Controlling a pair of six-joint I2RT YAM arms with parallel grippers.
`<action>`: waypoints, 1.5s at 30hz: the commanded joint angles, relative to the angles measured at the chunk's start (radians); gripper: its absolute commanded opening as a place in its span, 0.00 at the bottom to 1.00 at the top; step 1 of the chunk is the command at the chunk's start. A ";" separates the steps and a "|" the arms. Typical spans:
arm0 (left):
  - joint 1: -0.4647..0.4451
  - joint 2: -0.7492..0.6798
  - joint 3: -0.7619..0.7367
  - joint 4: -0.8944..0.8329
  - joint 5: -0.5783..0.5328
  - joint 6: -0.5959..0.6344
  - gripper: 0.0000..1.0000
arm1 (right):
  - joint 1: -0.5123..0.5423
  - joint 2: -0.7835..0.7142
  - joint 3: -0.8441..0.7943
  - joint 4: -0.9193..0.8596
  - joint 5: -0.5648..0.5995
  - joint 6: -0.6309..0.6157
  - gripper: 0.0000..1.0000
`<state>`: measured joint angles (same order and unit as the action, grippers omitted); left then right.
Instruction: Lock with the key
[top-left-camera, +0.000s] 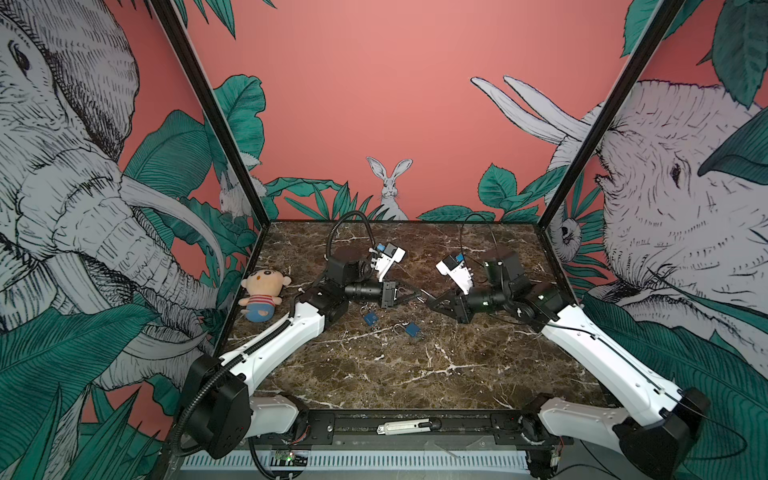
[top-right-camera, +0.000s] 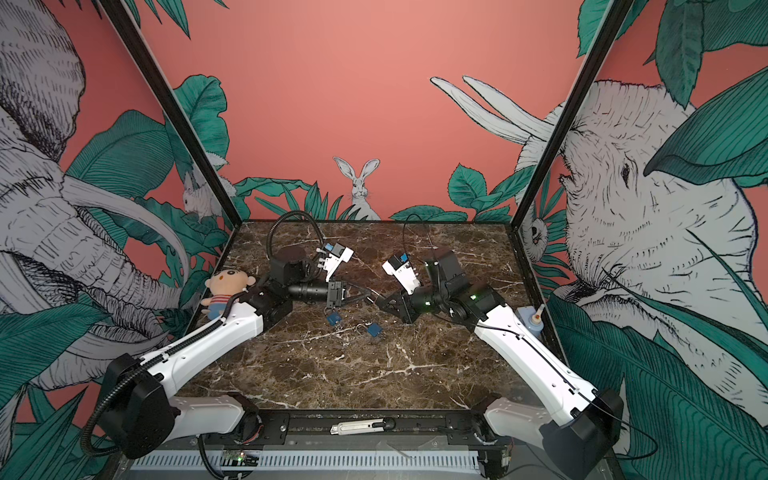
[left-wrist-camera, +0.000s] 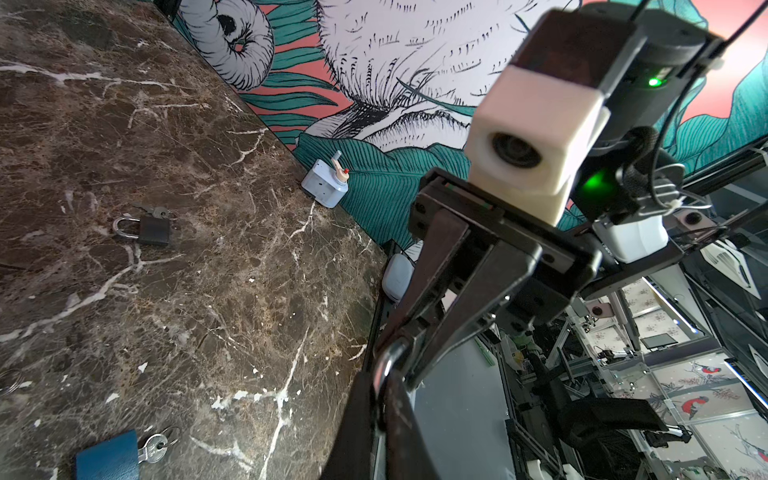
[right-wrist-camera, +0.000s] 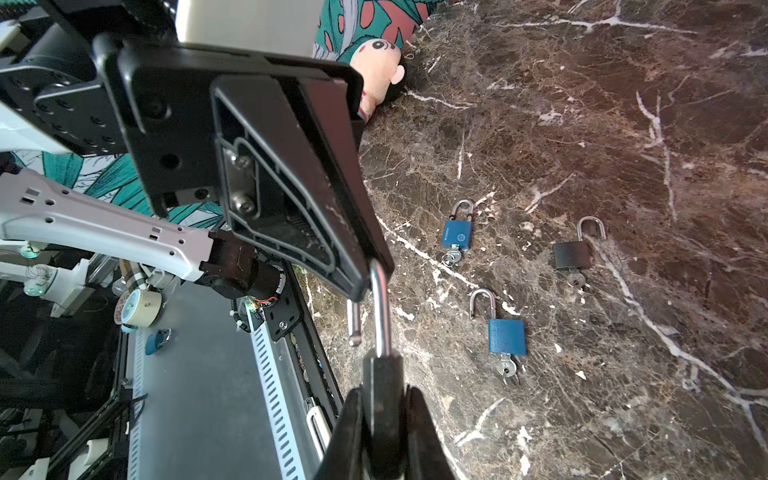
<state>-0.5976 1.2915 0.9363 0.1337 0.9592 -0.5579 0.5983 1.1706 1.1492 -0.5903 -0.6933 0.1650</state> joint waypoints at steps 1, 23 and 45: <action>0.007 -0.005 -0.030 0.010 -0.045 0.015 0.00 | 0.007 -0.050 0.029 0.090 -0.136 0.037 0.00; 0.001 0.046 -0.072 0.127 -0.015 -0.049 0.00 | 0.006 -0.091 0.000 0.247 -0.267 0.173 0.00; -0.040 0.077 -0.142 0.174 -0.005 -0.042 0.00 | 0.006 -0.064 -0.035 0.401 -0.281 0.270 0.00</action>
<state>-0.6010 1.3216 0.8398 0.3794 1.0275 -0.6033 0.5797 1.1267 1.0782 -0.4984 -0.8116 0.4374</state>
